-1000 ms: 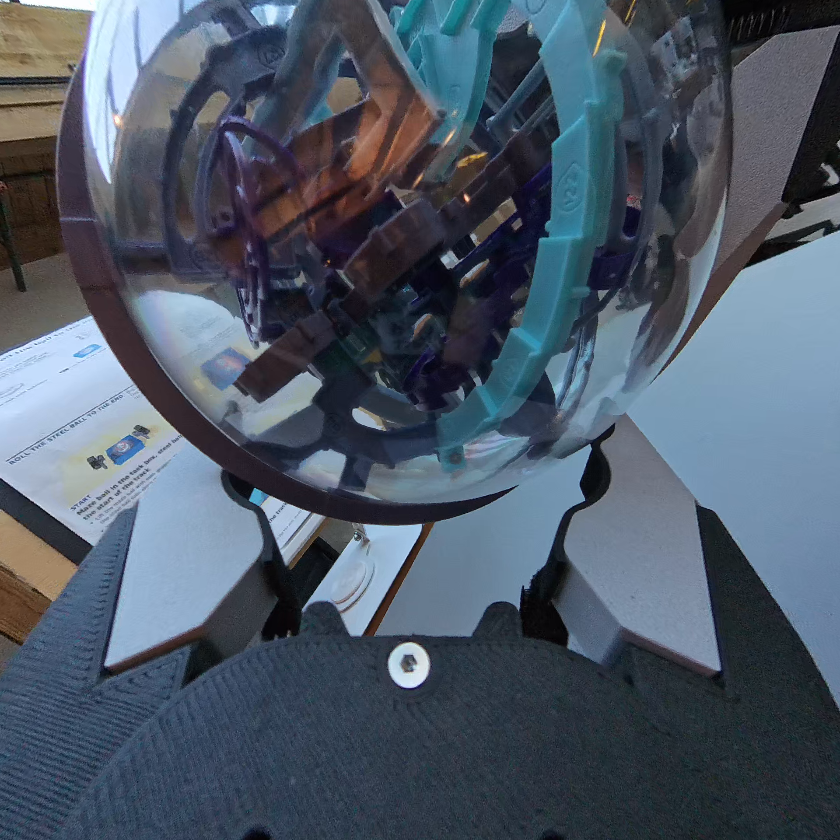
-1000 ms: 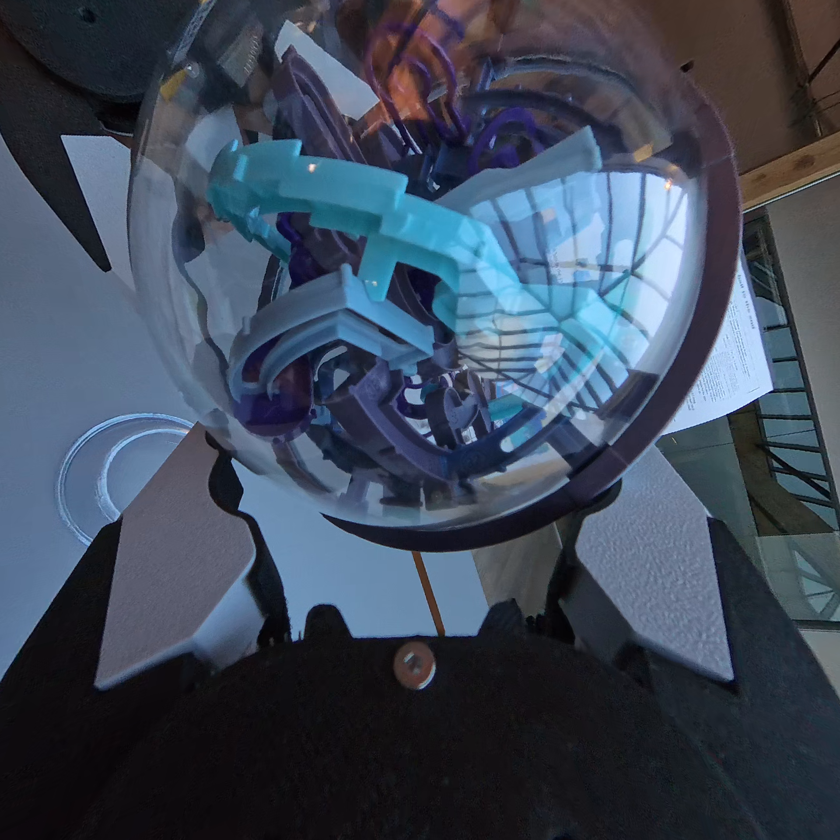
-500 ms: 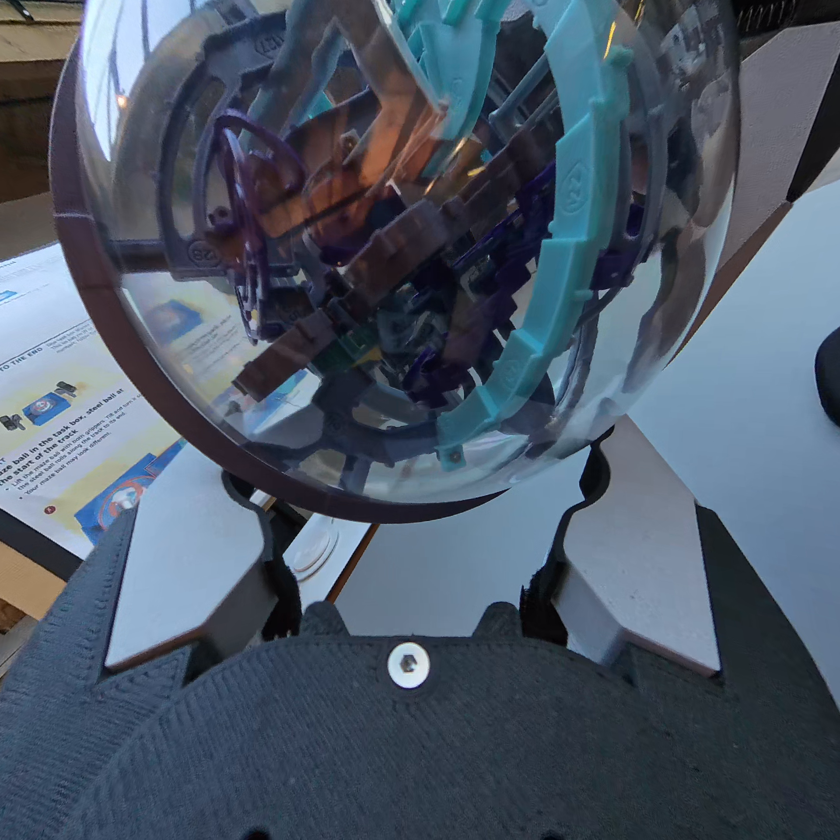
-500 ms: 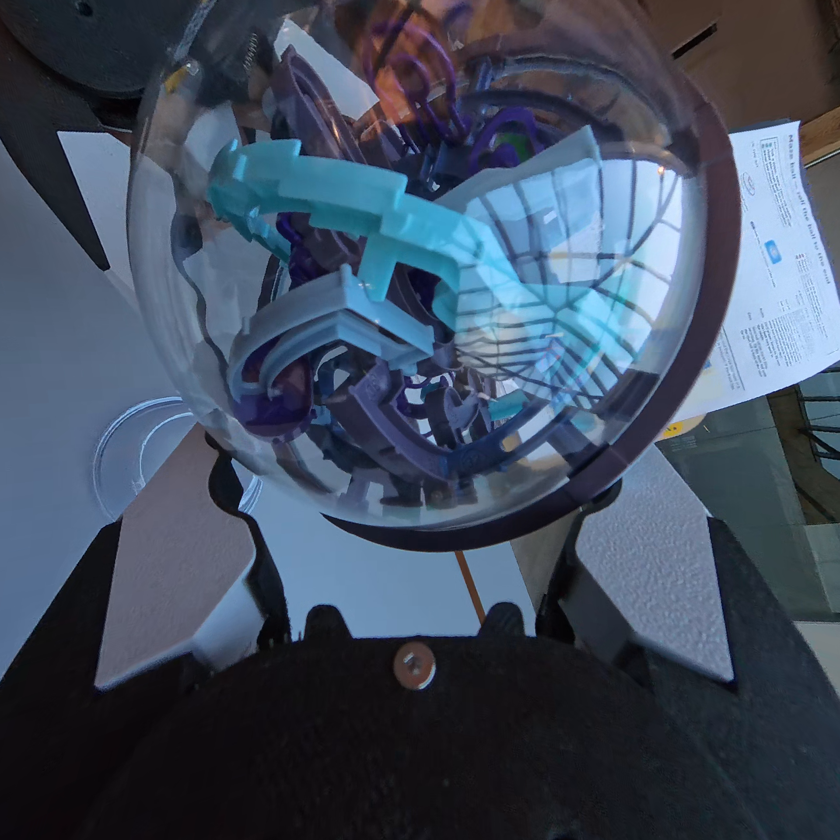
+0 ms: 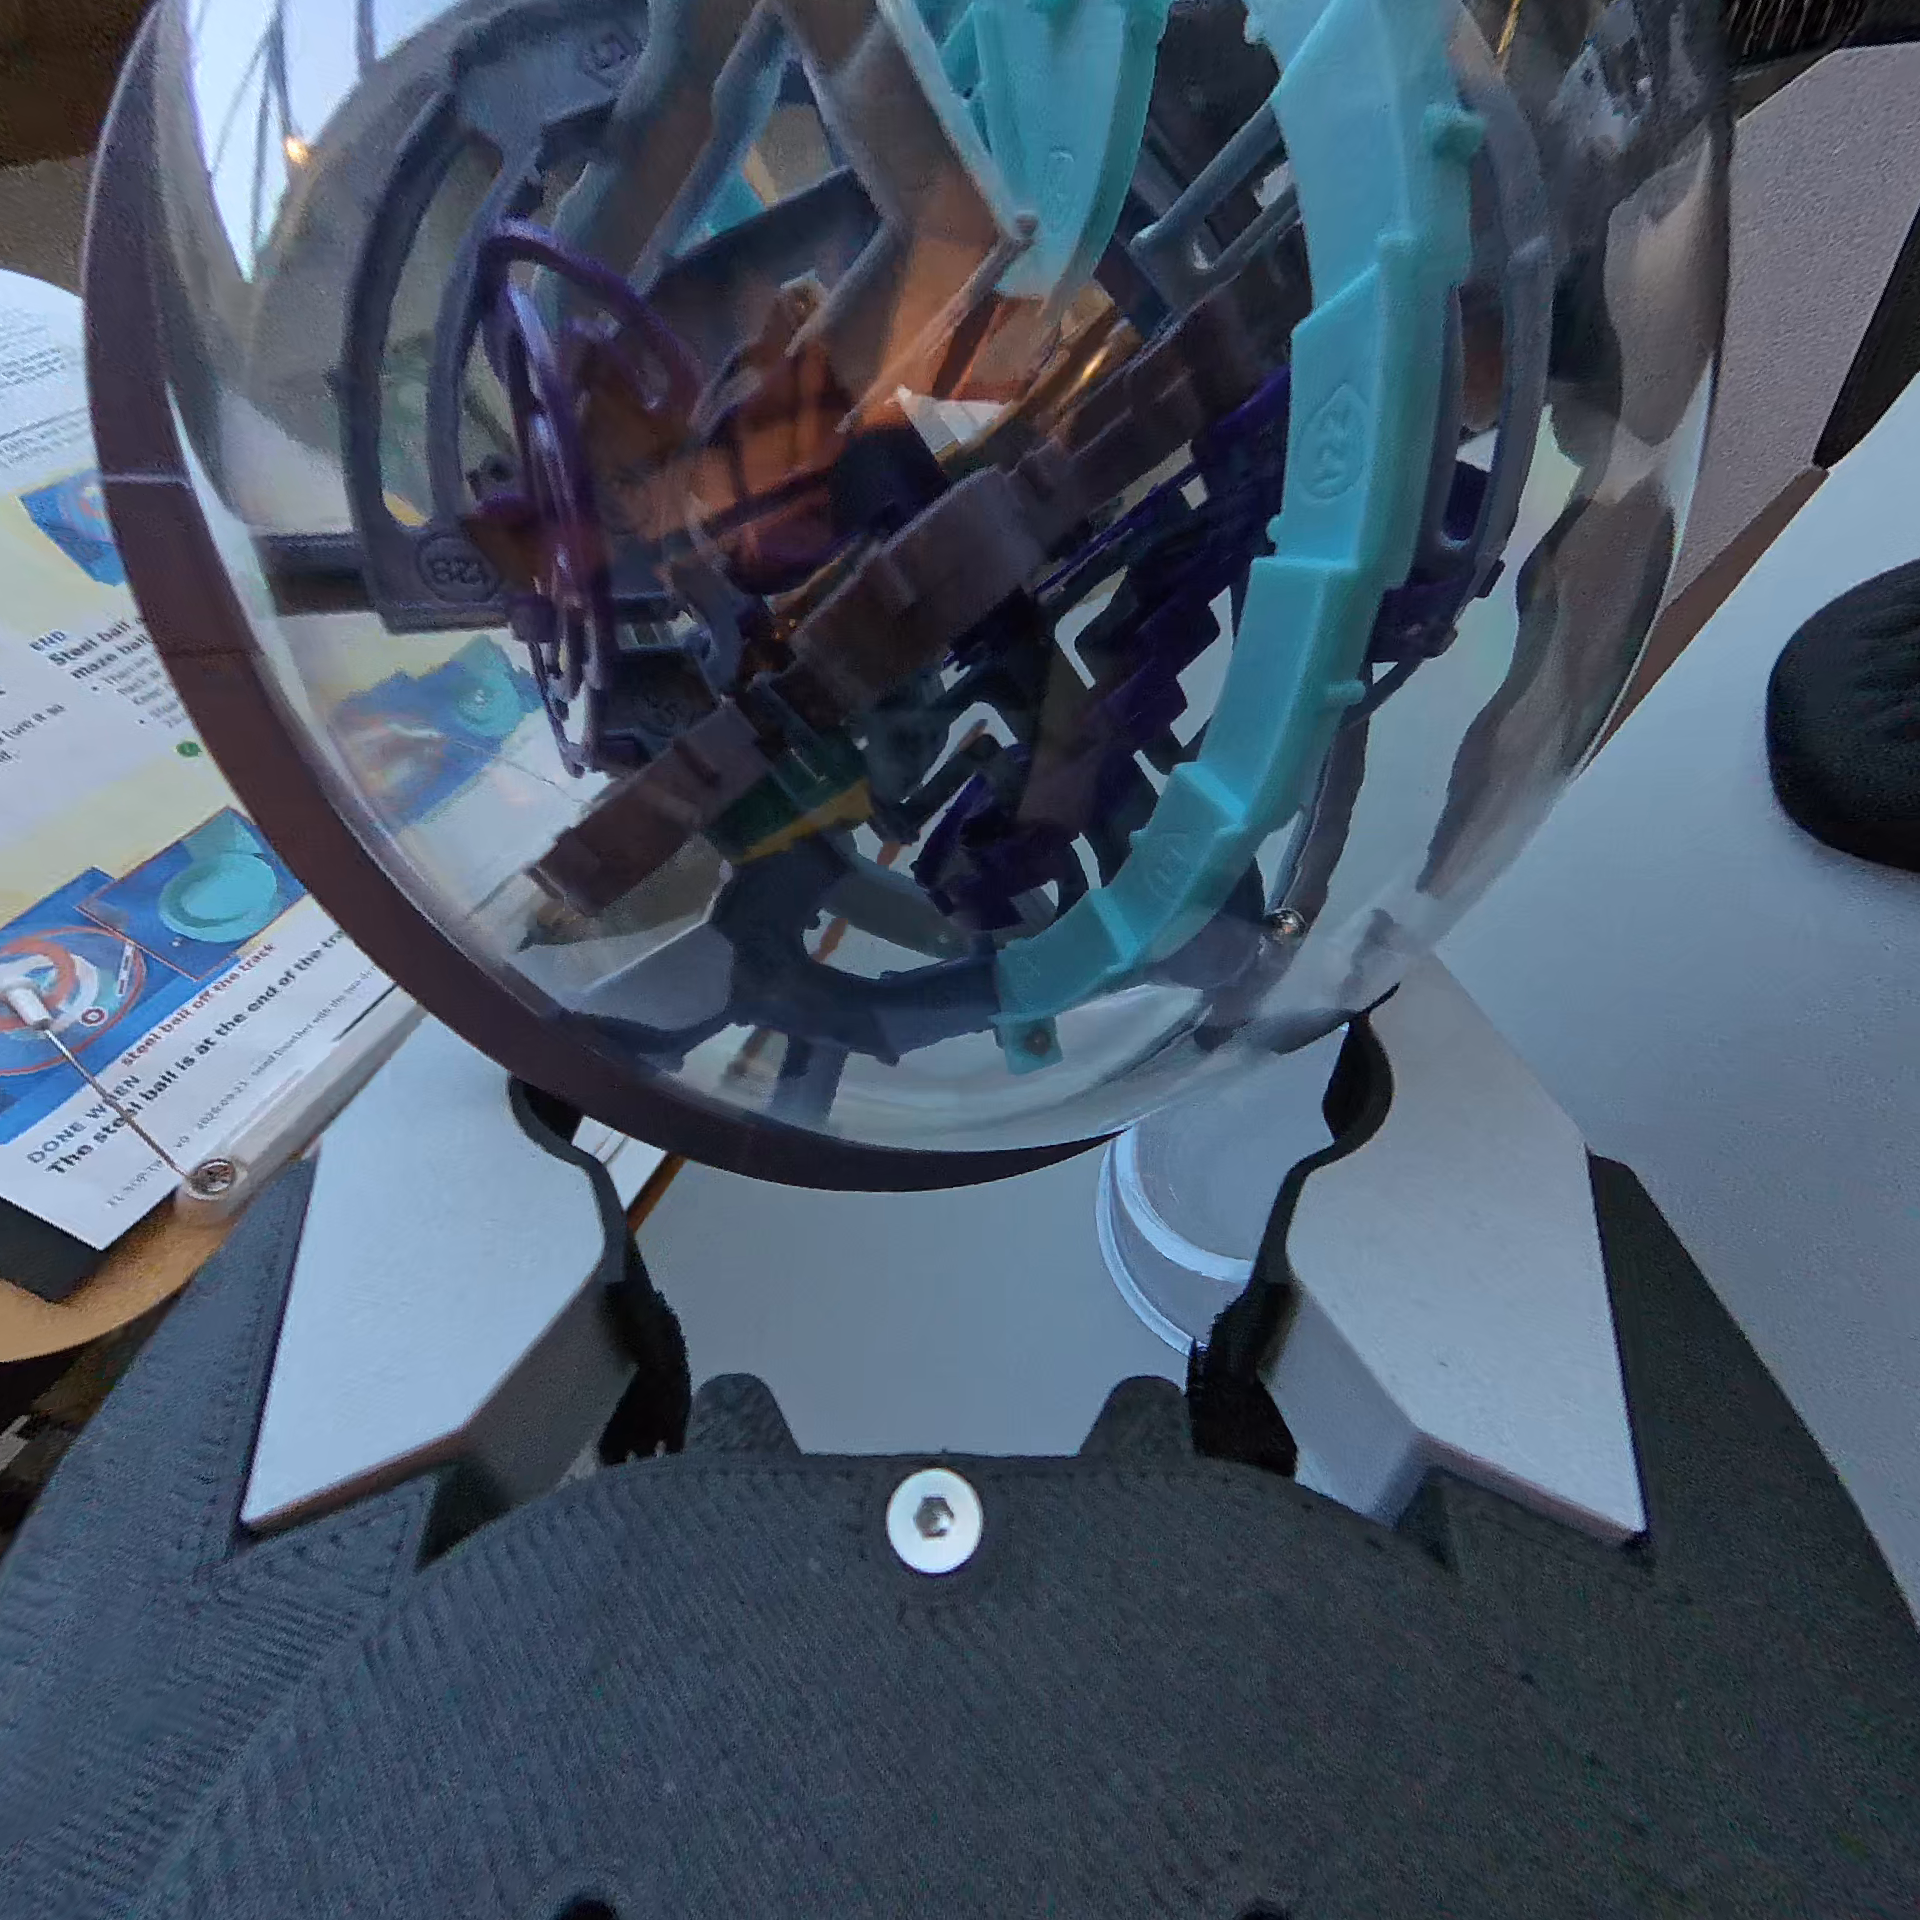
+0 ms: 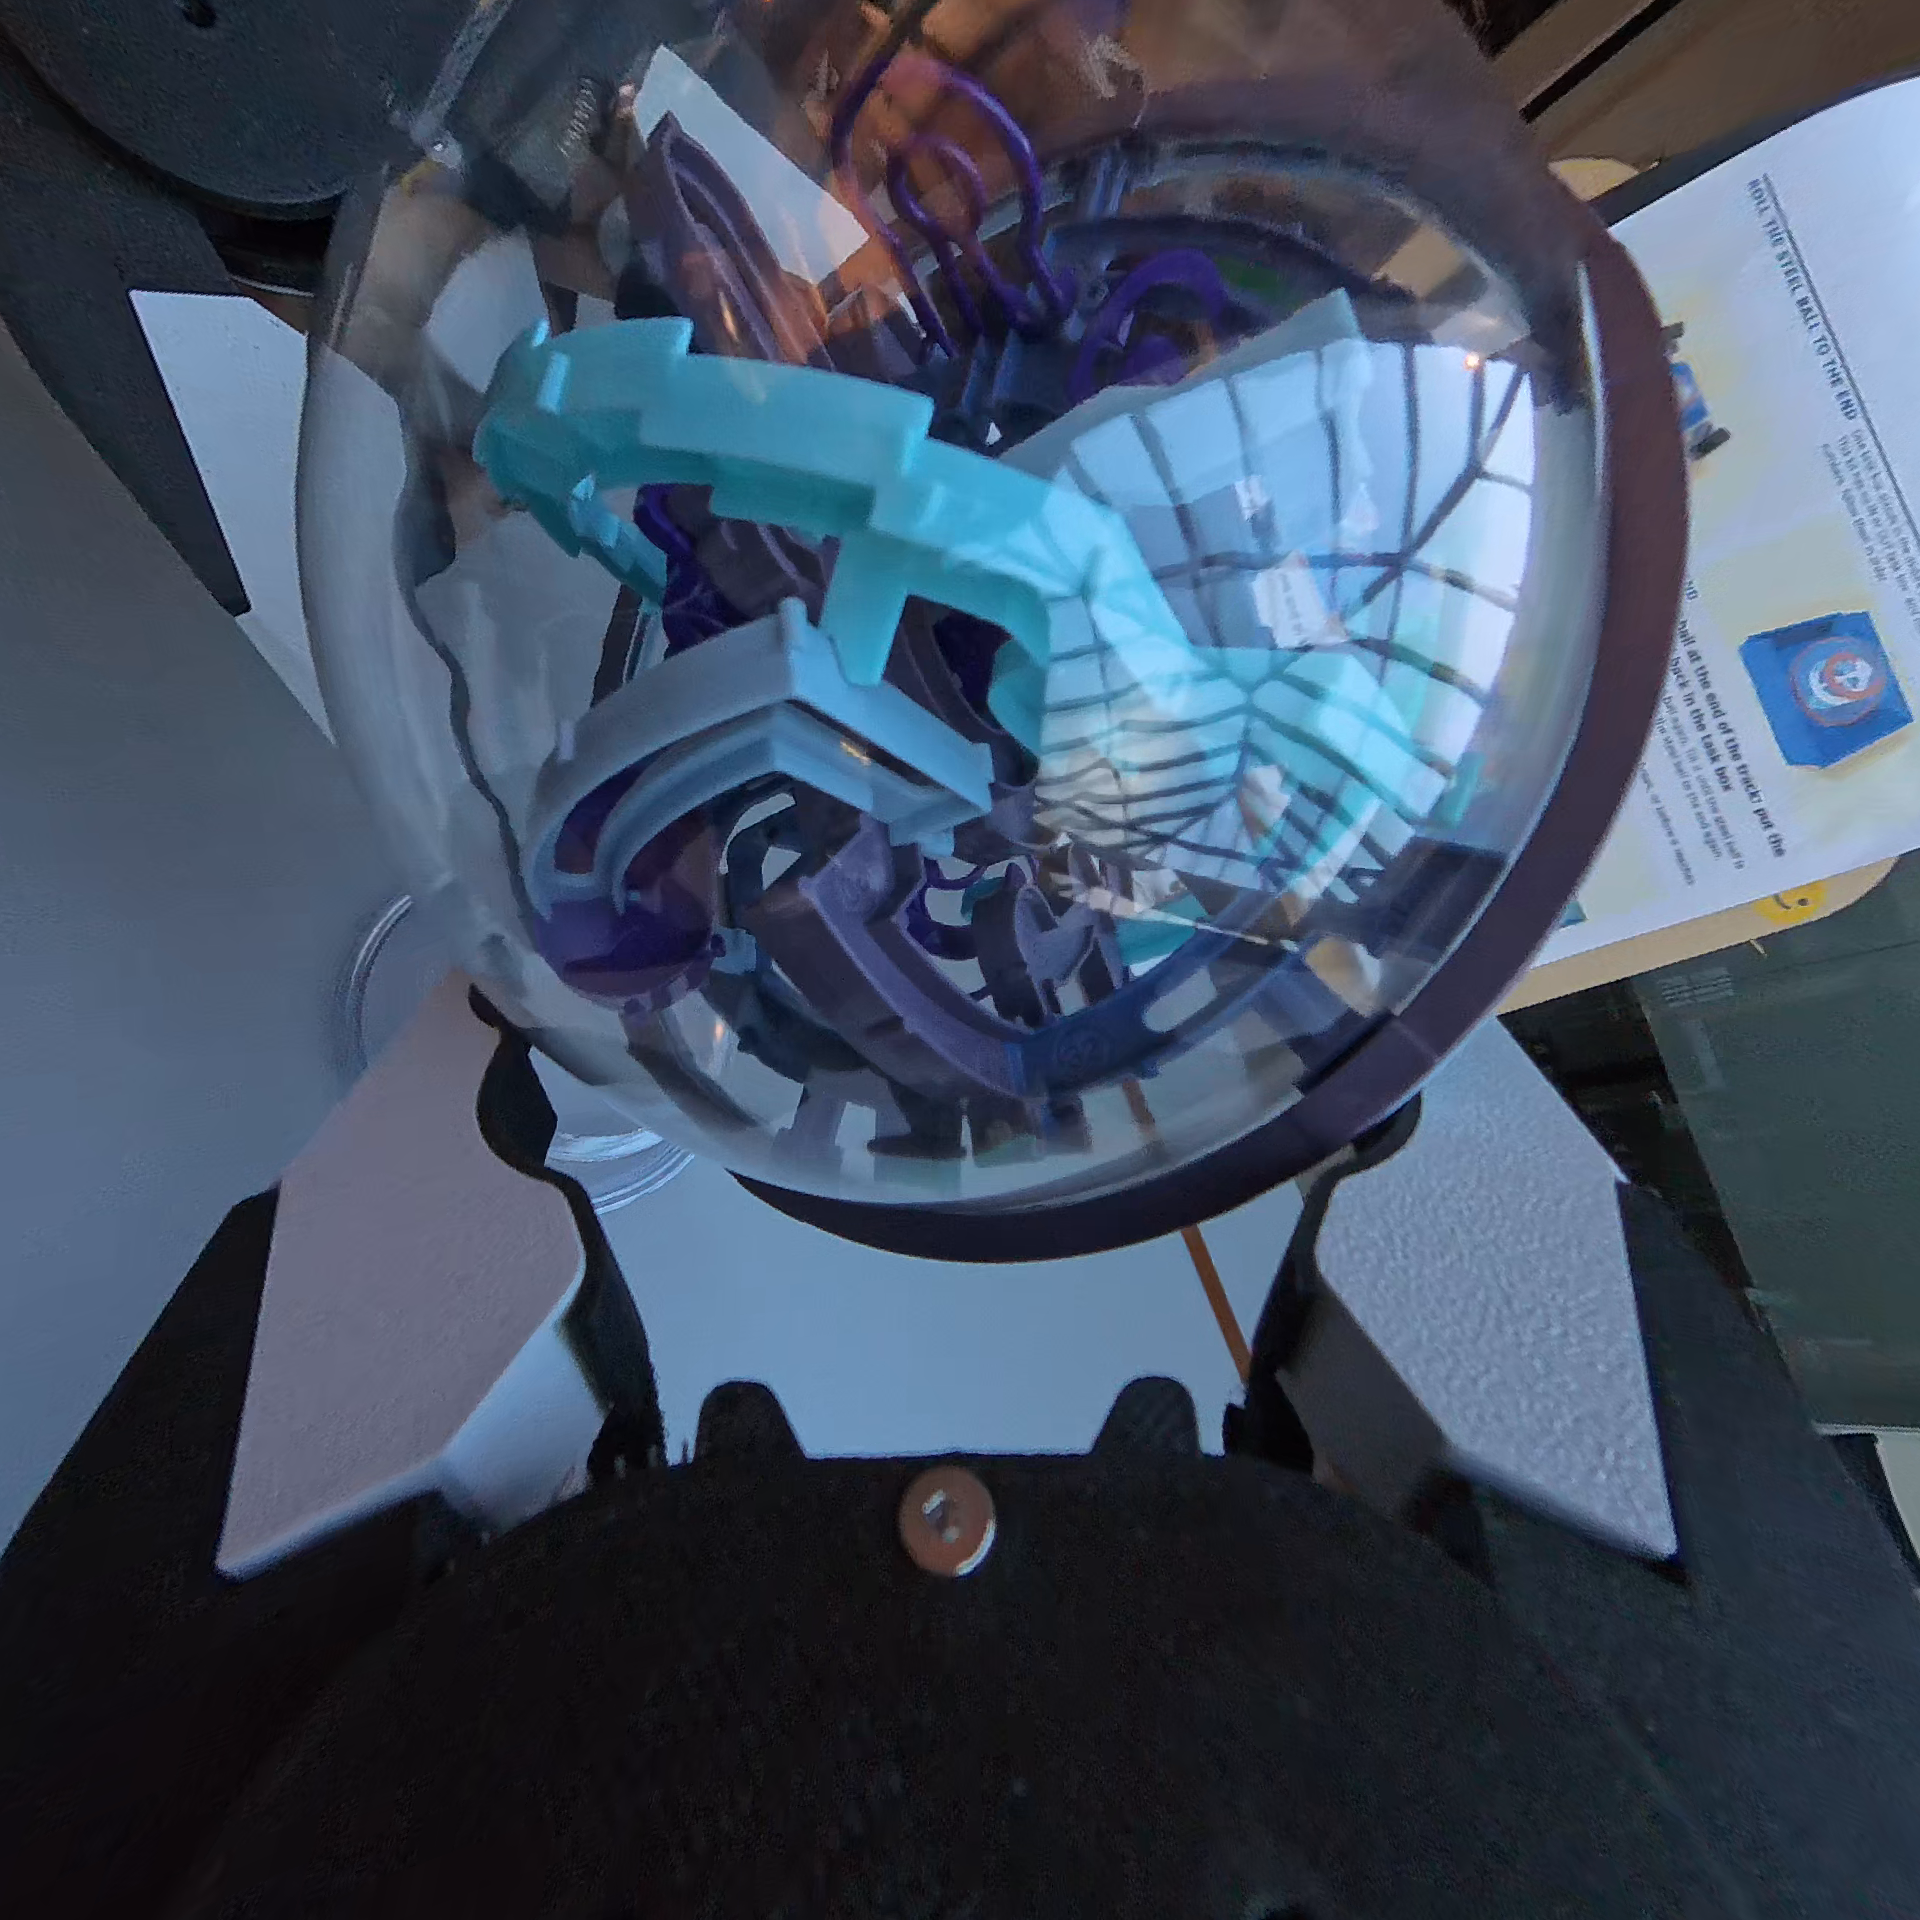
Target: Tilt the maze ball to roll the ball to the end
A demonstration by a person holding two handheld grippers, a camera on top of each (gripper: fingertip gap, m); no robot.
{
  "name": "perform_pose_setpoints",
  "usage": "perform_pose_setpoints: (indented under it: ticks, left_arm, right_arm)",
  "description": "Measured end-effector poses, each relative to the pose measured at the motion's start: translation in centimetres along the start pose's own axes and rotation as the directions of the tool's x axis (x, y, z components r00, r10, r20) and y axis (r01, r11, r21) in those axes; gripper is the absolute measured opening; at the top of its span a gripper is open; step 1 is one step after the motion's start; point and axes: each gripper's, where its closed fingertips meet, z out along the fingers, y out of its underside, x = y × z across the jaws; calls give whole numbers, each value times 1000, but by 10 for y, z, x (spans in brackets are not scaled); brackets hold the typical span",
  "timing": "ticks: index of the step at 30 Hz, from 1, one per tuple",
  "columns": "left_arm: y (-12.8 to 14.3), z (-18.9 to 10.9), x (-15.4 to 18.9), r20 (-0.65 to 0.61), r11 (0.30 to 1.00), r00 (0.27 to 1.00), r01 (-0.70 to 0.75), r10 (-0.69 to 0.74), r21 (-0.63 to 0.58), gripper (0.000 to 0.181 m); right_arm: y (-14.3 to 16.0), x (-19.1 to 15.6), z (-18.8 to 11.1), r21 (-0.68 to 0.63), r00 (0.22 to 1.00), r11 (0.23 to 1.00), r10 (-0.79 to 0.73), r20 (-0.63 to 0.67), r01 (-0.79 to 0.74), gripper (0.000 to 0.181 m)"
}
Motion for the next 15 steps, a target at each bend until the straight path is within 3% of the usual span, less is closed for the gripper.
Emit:
perform_pose_setpoints:
  ticks: [15]
  left_arm:
    - [25,-9,29,-31,994,997,64,-67,-90,145]
  right_arm:
    - [17,-34,2,-15,996,998,65,65,-65,156]
